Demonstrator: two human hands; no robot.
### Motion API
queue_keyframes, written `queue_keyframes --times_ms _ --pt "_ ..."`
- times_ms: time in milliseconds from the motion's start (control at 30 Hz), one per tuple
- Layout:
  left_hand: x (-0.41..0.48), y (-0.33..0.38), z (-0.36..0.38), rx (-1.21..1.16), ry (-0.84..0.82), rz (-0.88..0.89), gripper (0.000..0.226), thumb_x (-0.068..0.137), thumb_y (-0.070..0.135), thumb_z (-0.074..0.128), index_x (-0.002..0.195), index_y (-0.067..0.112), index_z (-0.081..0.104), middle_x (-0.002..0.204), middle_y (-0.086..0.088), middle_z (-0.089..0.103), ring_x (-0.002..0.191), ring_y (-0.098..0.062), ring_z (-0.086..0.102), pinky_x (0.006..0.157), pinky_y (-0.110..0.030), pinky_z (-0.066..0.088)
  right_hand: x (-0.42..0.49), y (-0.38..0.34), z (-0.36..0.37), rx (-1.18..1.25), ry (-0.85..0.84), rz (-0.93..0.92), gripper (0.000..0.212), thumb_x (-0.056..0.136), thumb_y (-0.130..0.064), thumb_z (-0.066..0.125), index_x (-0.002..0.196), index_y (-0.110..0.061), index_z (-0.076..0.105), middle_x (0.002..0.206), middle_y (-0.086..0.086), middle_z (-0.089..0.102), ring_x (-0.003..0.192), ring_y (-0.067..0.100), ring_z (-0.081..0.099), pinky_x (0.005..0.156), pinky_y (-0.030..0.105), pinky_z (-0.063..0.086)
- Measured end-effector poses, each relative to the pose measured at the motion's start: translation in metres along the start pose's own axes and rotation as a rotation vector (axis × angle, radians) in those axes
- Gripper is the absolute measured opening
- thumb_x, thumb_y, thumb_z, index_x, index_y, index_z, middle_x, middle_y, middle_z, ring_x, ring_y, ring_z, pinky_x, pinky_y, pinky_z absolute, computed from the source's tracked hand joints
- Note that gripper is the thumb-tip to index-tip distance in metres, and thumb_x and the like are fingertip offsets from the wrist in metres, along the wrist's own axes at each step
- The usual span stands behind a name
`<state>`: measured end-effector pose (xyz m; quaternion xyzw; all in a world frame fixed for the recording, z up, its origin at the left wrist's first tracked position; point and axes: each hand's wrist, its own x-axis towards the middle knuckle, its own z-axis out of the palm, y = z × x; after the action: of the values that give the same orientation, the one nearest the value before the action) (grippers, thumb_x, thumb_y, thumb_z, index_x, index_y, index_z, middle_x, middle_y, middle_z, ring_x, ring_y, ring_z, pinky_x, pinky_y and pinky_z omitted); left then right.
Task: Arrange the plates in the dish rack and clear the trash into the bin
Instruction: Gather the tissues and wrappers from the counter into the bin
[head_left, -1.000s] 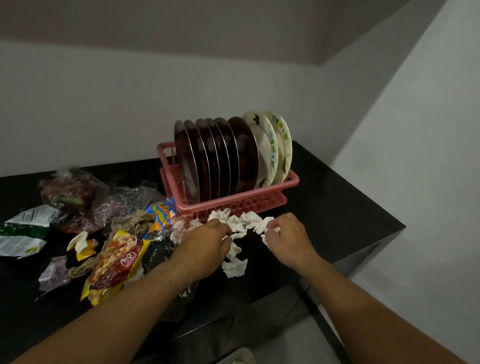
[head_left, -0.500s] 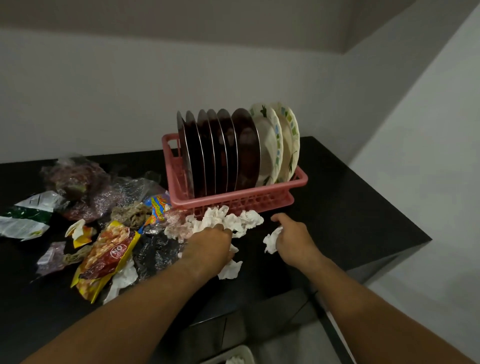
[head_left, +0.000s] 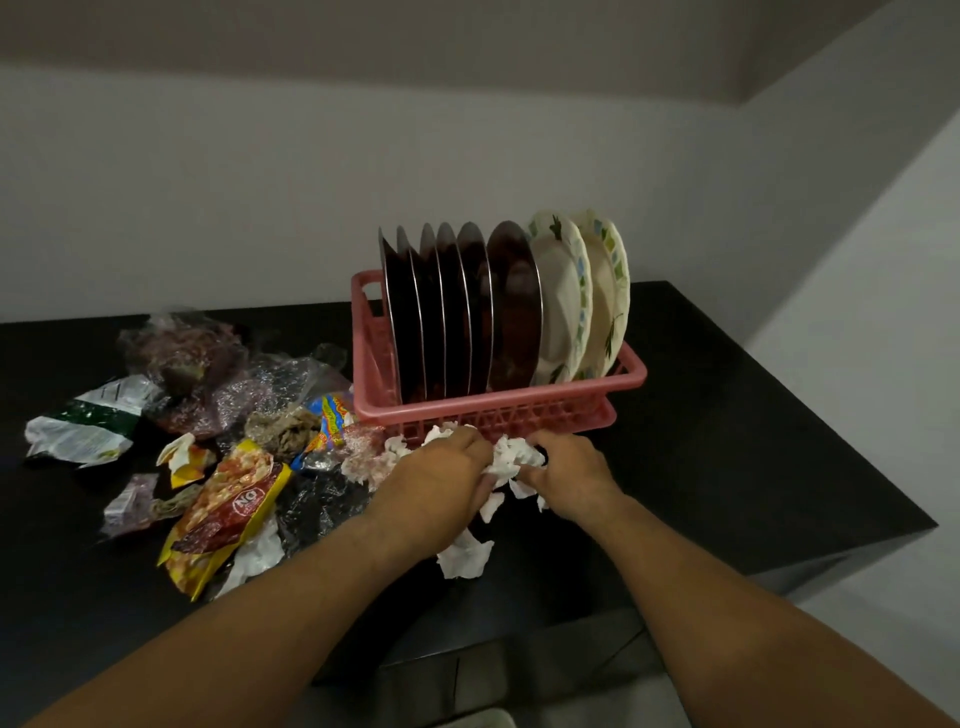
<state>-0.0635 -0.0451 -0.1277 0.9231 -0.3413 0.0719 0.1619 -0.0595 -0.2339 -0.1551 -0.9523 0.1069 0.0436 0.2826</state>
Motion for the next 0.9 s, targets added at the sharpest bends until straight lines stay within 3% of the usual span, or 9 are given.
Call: queue_keyframes --times_ms 100,200,300,433,567,667,767,833,900 --pt "-0.002 0.001 -0.009 -0.033 0.032 -0.061 0.018 0.097 0.035 0.049 0.105 0.02 0.055 0.099 0.003 0.063 0.088 -0.019 0.062 0.075 -0.034 0.05 0.006 0.0 0.007 -0.105 -0.017 0.063 0.017 0.093 -0.032 0.066 0.084 -0.017 0.068 0.091 0.003 0.065 0.08 0.018 0.064 0.079 0.041 0.058" --pt "-0.003 0.0 -0.014 -0.023 0.059 -0.081 0.019 0.098 0.034 0.049 0.11 0.02 0.055 0.095 0.002 0.068 0.085 -0.021 0.064 0.076 -0.035 0.051 0.005 0.004 0.009 -0.137 0.026 0.043 0.016 0.093 -0.026 0.062 0.081 -0.018 0.058 0.097 0.003 0.057 0.082 0.018 0.059 0.075 0.036 0.054" --pt "0.002 0.0 -0.018 -0.094 0.122 -0.061 0.032 0.098 0.022 0.05 0.129 0.024 0.051 0.103 -0.001 0.068 0.088 -0.02 0.065 0.076 -0.034 0.052 0.001 0.008 -0.002 -0.105 0.054 0.022 0.017 0.088 -0.025 0.063 0.076 -0.018 0.054 0.092 0.002 0.054 0.076 0.018 0.056 0.066 0.034 0.051" --pt "0.013 0.001 -0.022 -0.174 0.083 -0.051 0.042 0.098 0.01 0.044 0.138 0.021 0.05 0.114 -0.001 0.052 0.096 -0.019 0.057 0.08 -0.031 0.05 -0.003 0.009 -0.02 0.043 0.088 0.027 0.018 0.086 -0.02 0.063 0.071 -0.018 0.054 0.079 0.001 0.058 0.065 0.015 0.057 0.057 0.031 0.05" --pt "0.019 0.001 -0.026 -0.348 0.086 -0.128 0.027 0.1 0.027 0.042 0.118 0.018 0.059 0.1 0.007 0.043 0.086 -0.009 0.052 0.069 -0.017 0.042 -0.007 0.007 -0.033 0.125 0.137 0.07 0.016 0.082 -0.012 0.067 0.07 -0.015 0.057 0.071 0.003 0.061 0.057 0.014 0.056 0.054 0.031 0.052" --pt "0.017 0.001 -0.026 -0.354 0.087 -0.176 0.022 0.091 0.046 0.058 0.1 0.026 0.052 0.098 0.012 0.041 0.083 -0.003 0.049 0.064 -0.015 0.038 -0.012 0.006 -0.036 0.22 0.173 0.091 0.014 0.084 -0.008 0.064 0.085 -0.02 0.057 0.088 0.0 0.06 0.068 0.011 0.061 0.051 0.021 0.048" --pt "0.018 -0.001 -0.026 -0.311 0.112 -0.185 0.022 0.091 0.045 0.058 0.082 0.028 0.049 0.089 0.013 0.043 0.078 -0.004 0.048 0.061 -0.015 0.035 -0.018 0.0 -0.039 0.26 0.171 0.069 0.019 0.094 -0.01 0.05 0.101 -0.023 0.062 0.098 -0.006 0.06 0.079 0.008 0.061 0.059 0.019 0.046" --pt "0.019 -0.003 -0.027 -0.306 0.11 -0.175 0.03 0.093 0.046 0.054 0.071 0.026 0.05 0.082 0.01 0.049 0.071 -0.004 0.049 0.058 -0.016 0.035 -0.023 -0.005 -0.041 0.245 0.154 0.099 0.027 0.095 -0.013 0.042 0.091 -0.019 0.068 0.09 -0.002 0.066 0.078 0.014 0.064 0.065 0.03 0.052" --pt "0.015 -0.007 -0.027 -0.303 0.029 -0.147 0.036 0.092 0.05 0.052 0.064 0.028 0.05 0.072 0.009 0.052 0.061 -0.003 0.051 0.052 -0.012 0.034 -0.027 -0.007 -0.039 0.24 0.175 0.146 0.033 0.094 -0.015 0.041 0.07 -0.015 0.062 0.076 0.004 0.064 0.066 0.017 0.06 0.06 0.032 0.049"
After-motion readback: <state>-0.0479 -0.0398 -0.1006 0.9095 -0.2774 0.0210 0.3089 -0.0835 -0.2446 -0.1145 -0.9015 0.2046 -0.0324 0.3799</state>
